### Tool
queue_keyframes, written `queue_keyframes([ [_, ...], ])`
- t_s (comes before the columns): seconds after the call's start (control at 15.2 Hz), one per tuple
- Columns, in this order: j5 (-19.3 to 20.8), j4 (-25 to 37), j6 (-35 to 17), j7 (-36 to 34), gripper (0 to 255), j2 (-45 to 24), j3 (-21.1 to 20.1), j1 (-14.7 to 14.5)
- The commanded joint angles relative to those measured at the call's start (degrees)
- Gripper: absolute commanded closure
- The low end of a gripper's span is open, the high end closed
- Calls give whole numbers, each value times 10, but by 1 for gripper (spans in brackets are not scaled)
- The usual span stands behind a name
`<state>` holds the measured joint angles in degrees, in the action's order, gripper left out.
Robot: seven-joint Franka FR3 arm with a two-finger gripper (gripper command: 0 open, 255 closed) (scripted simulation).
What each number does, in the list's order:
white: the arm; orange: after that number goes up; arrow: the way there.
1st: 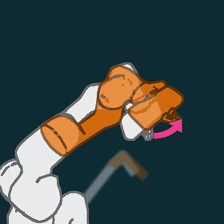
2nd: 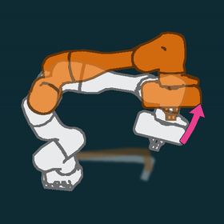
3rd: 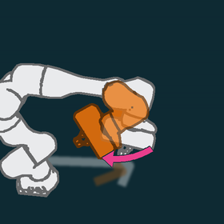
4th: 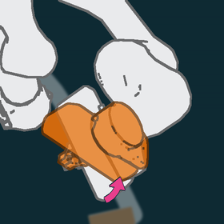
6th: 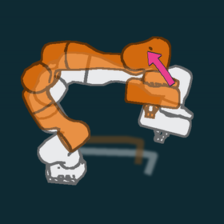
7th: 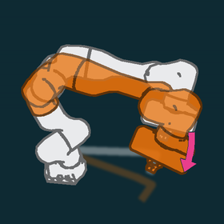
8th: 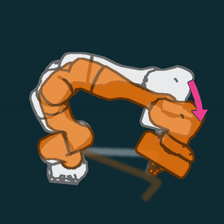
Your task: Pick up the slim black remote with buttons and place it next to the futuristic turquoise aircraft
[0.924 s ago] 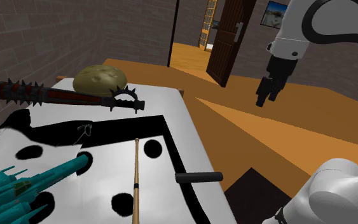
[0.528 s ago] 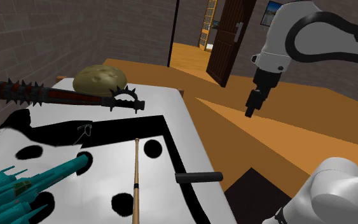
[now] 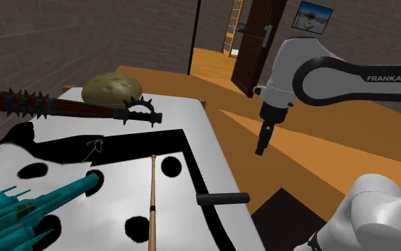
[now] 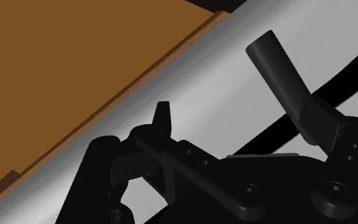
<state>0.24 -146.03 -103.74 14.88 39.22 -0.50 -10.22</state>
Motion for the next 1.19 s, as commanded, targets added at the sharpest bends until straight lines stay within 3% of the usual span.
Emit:
queue_keyframes([
  [0.0, -8, -17, -38, 29, 0, -20, -1, -20],
  [0.73, -62, -103, -238, 189, 0, -133, -18, -137],
  [1.12, -67, -124, -289, 193, 0, -163, -20, -141],
])
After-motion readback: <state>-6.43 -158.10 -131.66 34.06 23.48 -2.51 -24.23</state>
